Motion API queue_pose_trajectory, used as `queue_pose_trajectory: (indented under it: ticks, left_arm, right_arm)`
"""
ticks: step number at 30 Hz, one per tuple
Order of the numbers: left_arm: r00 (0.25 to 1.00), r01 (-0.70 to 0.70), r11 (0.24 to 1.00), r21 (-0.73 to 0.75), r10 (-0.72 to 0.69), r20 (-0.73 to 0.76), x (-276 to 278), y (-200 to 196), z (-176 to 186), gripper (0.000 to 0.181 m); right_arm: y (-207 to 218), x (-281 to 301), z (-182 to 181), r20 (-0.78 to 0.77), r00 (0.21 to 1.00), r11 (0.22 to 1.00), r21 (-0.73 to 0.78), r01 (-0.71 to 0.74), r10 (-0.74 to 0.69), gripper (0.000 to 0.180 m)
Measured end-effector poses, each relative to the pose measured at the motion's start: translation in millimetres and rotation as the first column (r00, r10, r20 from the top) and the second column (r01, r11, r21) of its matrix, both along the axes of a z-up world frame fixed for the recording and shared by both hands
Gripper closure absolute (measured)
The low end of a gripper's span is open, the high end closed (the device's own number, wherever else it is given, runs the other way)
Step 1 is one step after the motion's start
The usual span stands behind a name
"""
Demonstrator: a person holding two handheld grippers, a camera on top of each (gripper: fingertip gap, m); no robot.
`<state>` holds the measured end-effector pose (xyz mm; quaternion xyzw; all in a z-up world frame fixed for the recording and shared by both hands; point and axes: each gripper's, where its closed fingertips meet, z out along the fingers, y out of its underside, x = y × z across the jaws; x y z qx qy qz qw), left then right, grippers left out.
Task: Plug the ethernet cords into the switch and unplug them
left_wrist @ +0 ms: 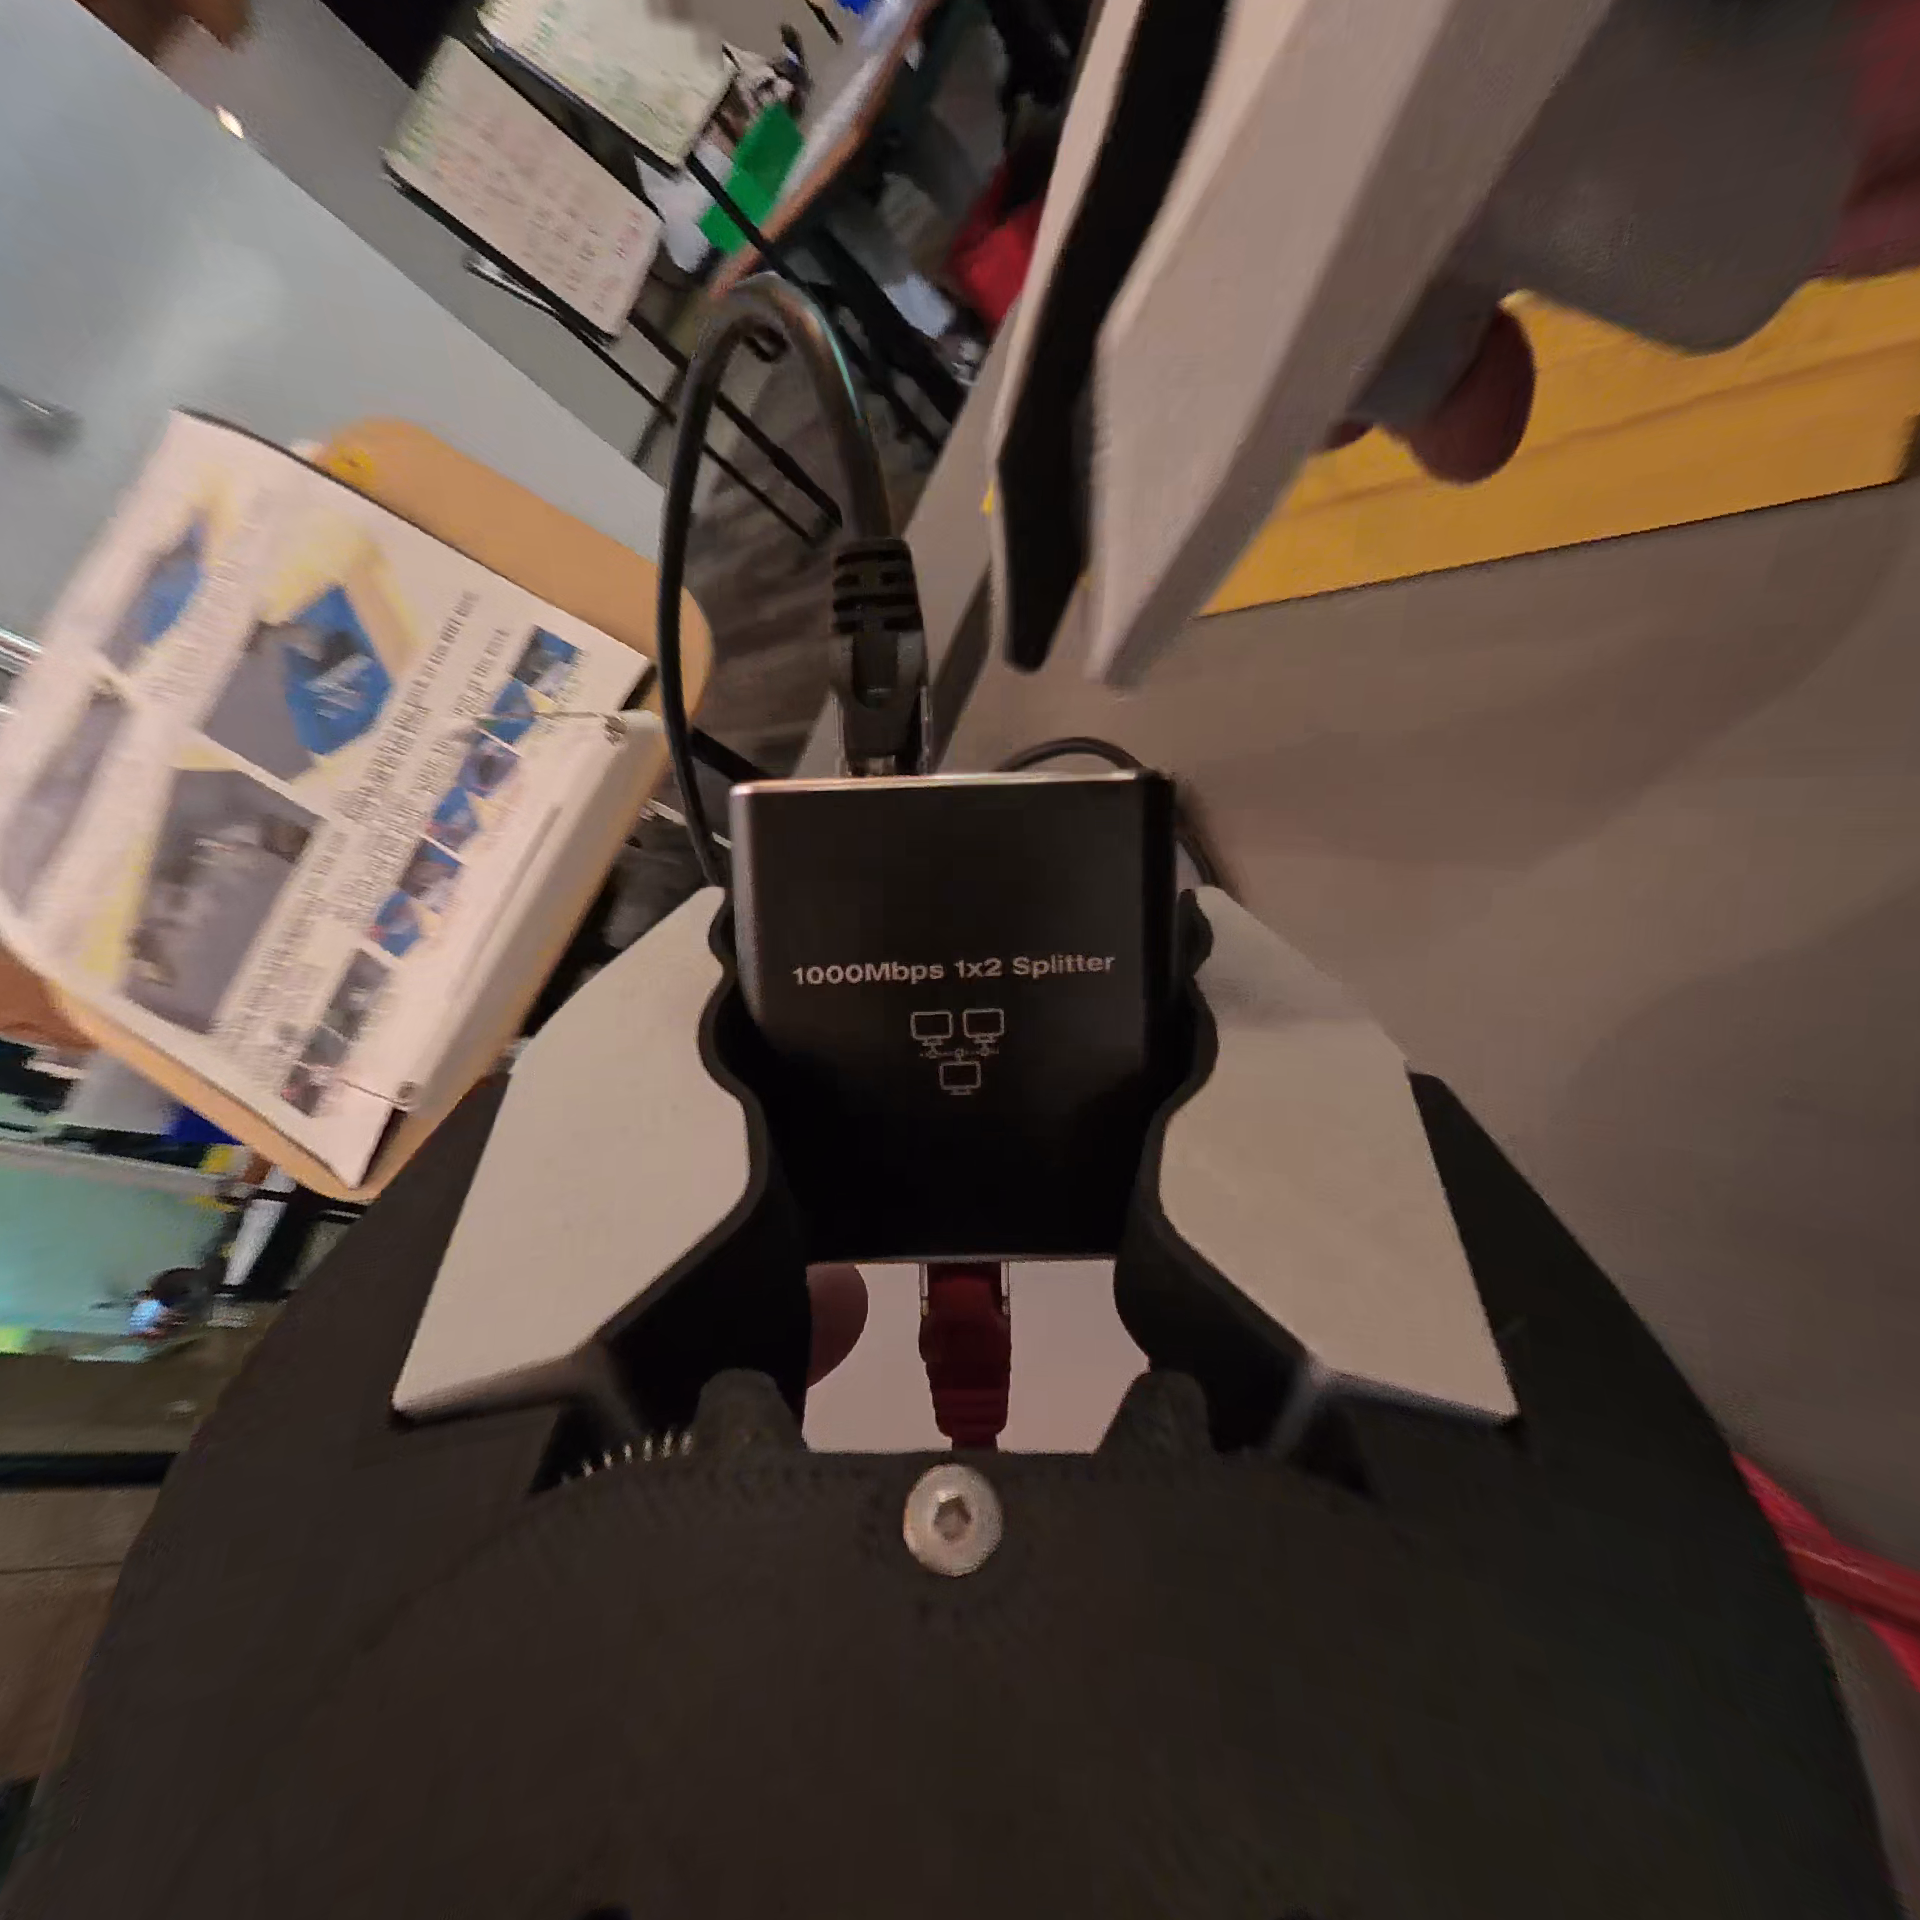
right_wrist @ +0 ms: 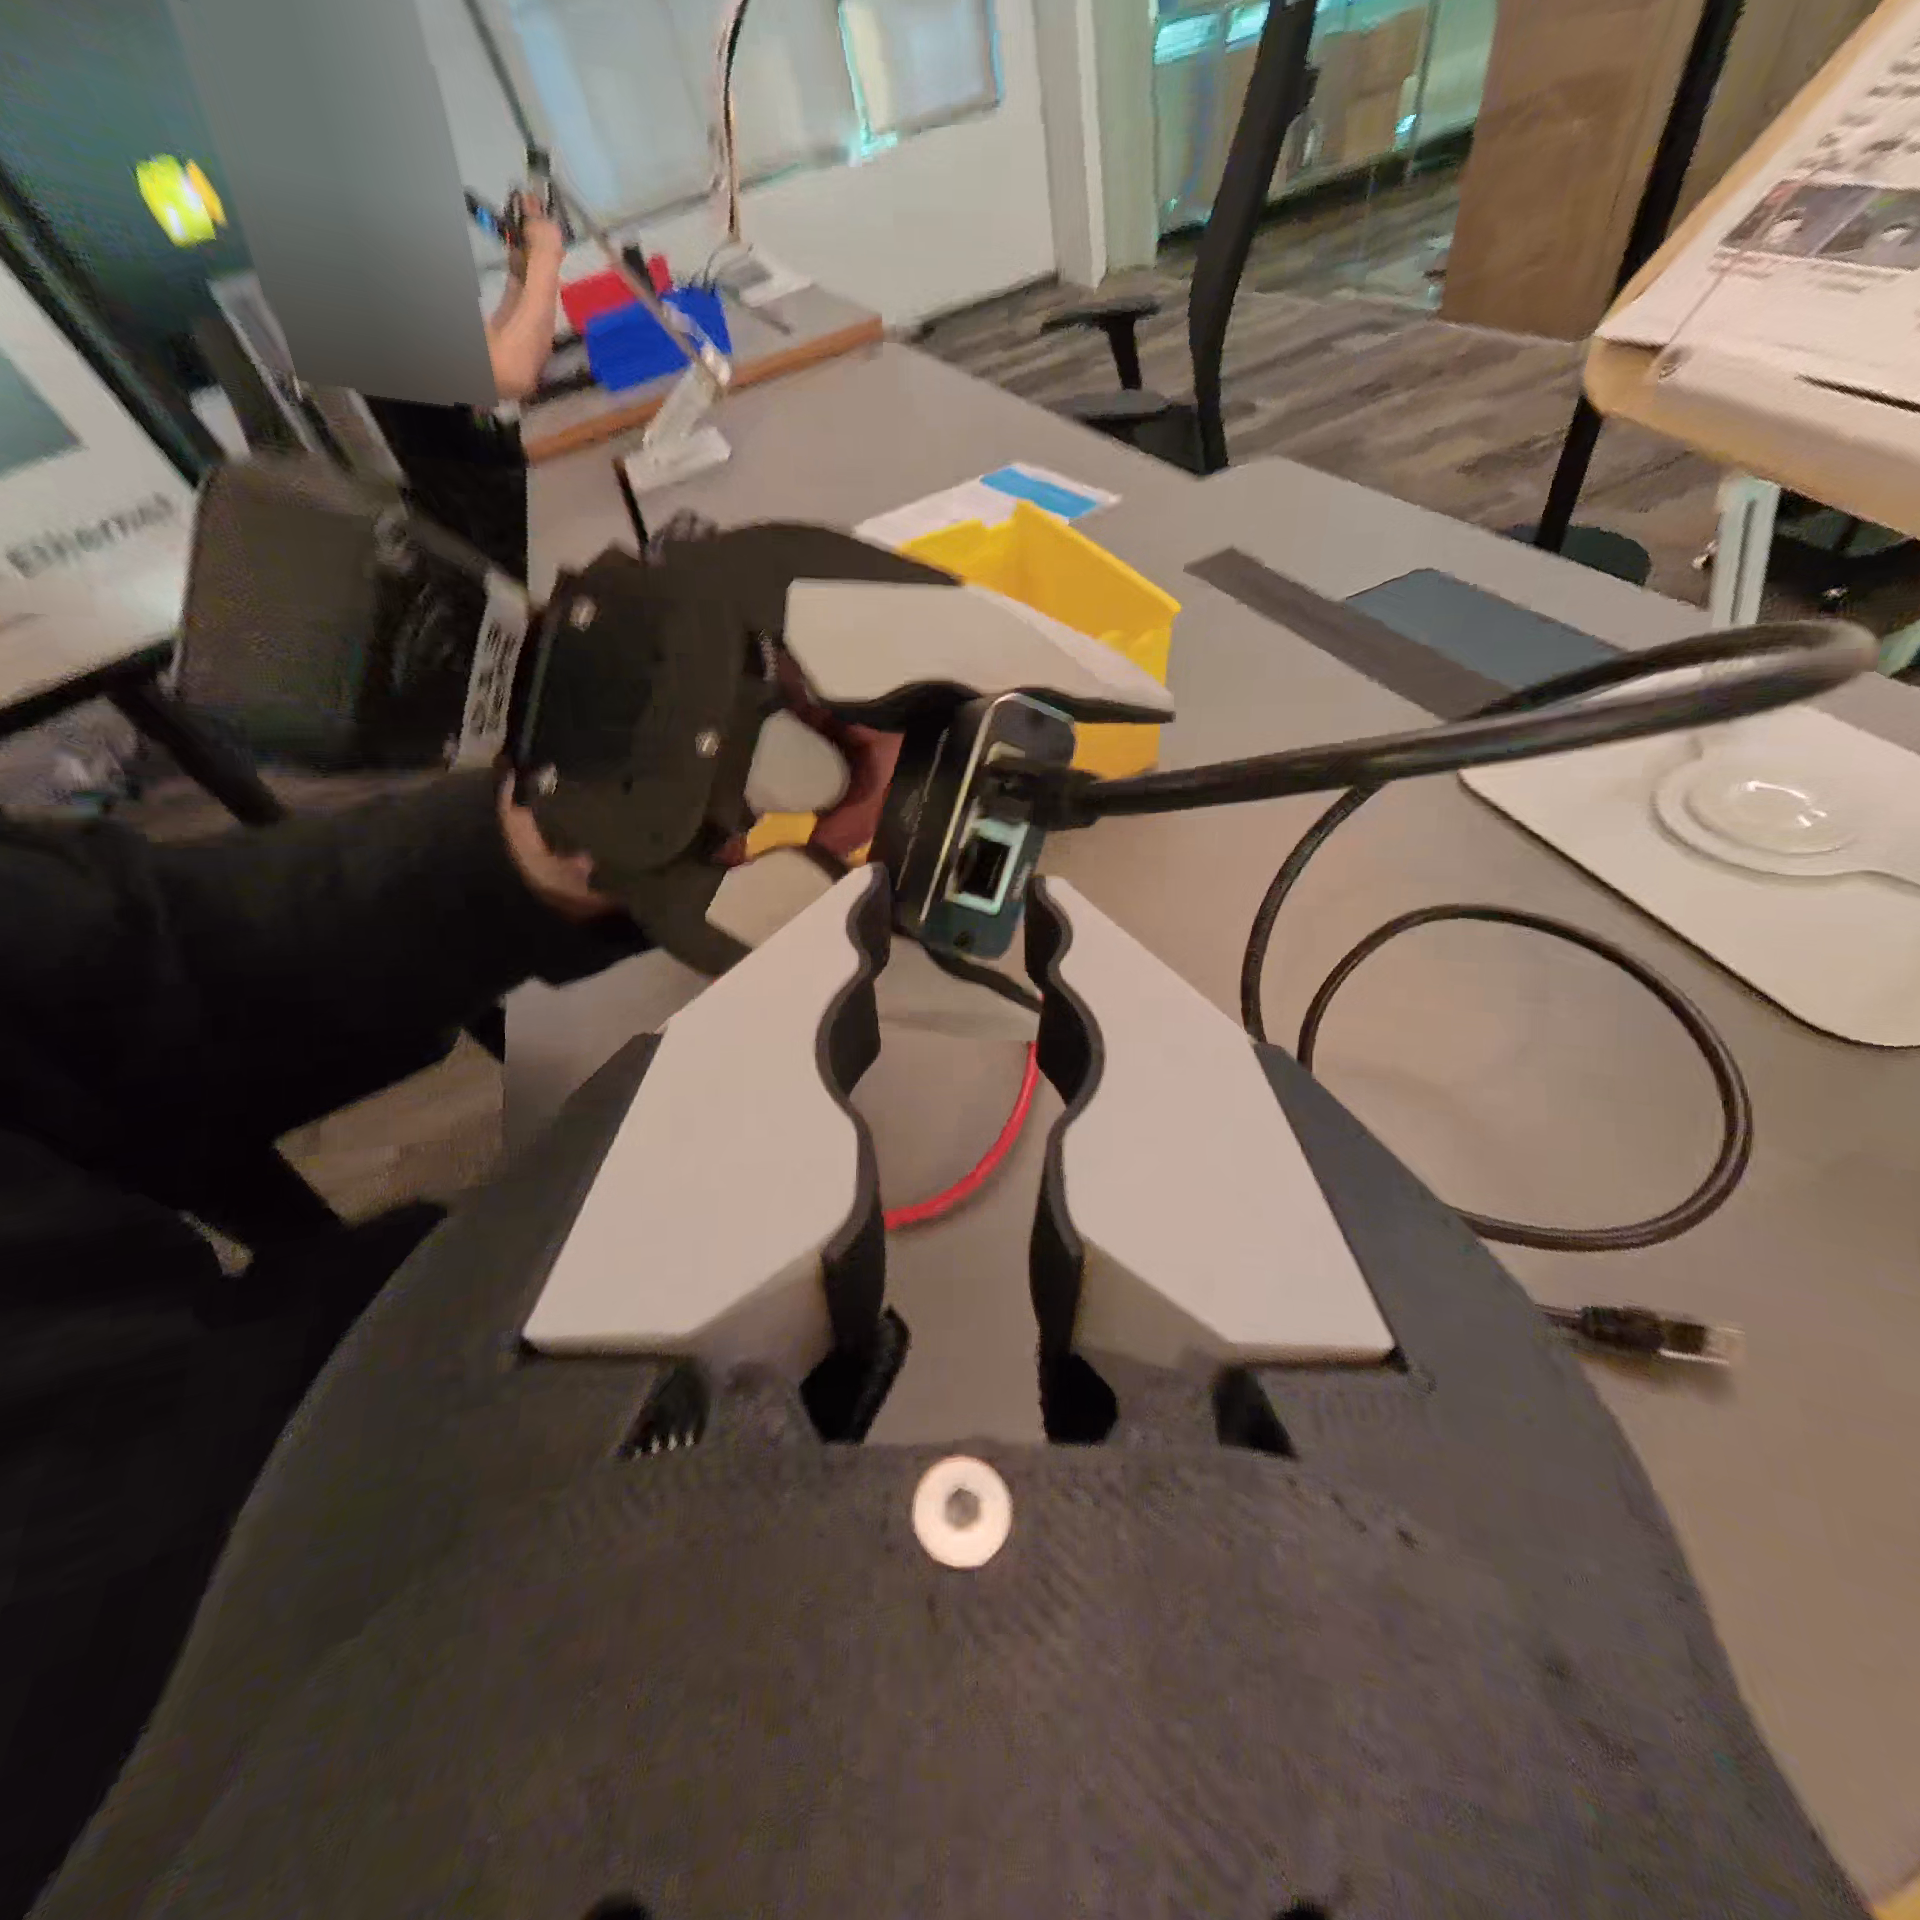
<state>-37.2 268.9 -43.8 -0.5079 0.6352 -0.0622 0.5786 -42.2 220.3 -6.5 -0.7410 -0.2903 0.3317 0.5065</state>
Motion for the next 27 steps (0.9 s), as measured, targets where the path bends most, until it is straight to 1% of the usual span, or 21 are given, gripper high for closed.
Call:
queue_pose_trajectory:
  ticks: [2, 4, 6, 7, 8, 10, 12, 14, 17, 18, 21, 24, 26, 27]
  left_arm:
    - [1.0, -0.011, 0.999, 0.052, 0.011, 0.003, 1, 1, 3, 0.105]
    - [1.0, -0.03, 0.995, 0.091, 0.029, 0.013, 0, 4, 5, 0.105]
    - [0.999, -0.043, 0.995, 0.091, 0.043, 0.003, -1, 6, 3, 0.105]
    - [0.999, -0.053, 0.991, 0.124, 0.053, 0.0, -2, 8, 4, 0.105]
    - [0.999, -0.049, 0.989, 0.137, 0.051, -0.007, -2, 8, 4, 0.105]
    - [0.999, -0.04, 0.992, 0.12, 0.041, -0.008, 0, 7, 1, 0.105]
    - [0.999, -0.039, 0.991, 0.125, 0.04, -0.004, 1, 7, 1, 0.105]
    - [0.999, -0.035, 0.992, 0.119, 0.035, 0.0, 2, 6, 1, 0.105]
    - [0.999, -0.04, 0.991, 0.125, 0.041, -0.007, 2, 8, -1, 0.105]
    - [0.999, -0.04, 0.991, 0.126, 0.041, -0.006, 2, 8, -1, 0.105]
    - [0.999, -0.039, 0.991, 0.124, 0.04, -0.004, 3, 8, -2, 0.106]
    - [0.999, -0.035, 0.991, 0.127, 0.037, -0.01, 4, 7, -3, 0.106]
    - [1.0, -0.028, 0.99, 0.136, 0.03, -0.01, 5, 5, -4, 0.105]
    - [0.999, -0.026, 0.99, 0.136, 0.029, -0.014, 6, 5, -5, 0.105]
  right_arm:
    - [6, -1, 7, -0.102, 0.995, 1.0, -0.008, 0.003, -0.004, 0.163]
    - [9, -1, 9, -0.158, 0.987, 1.0, -0.017, -0.002, -0.001, 0.17]
    - [13, -1, 8, -0.18, 0.984, 1.0, -0.028, -0.007, 0.002, 0.169]
    - [14, -2, 7, -0.19, 0.982, 0.999, -0.036, -0.012, 0.004, 0.166]
    - [15, -2, 5, -0.193, 0.981, 0.999, -0.045, -0.011, 0.002, 0.159]
    - [17, -4, -1, -0.188, 0.982, 0.998, -0.059, -0.007, -0.005, 0.154]
    - [20, -4, -1, -0.204, 0.979, 0.999, -0.053, 0.004, -0.014, 0.164]
    - [22, -2, -2, -0.226, 0.974, 0.999, -0.053, 0.005, -0.017, 0.167]
    - [25, -1, -5, -0.248, 0.969, 0.998, -0.059, 0.007, -0.022, 0.16]
    - [26, 0, -6, -0.25, 0.968, 0.998, -0.066, 0.013, -0.03, 0.155]
    - [26, 1, -7, -0.262, 0.965, 0.998, -0.056, 0.007, -0.022, 0.157]
    - [22, -3, -3, -0.29, 0.957, 0.999, -0.039, -0.035, 0.022, 0.144]
    - [21, -3, -3, -0.286, 0.958, 0.999, -0.029, -0.032, 0.023, 0.158]
    - [22, -2, -3, -0.288, 0.957, 0.999, -0.025, -0.024, 0.015, 0.162]
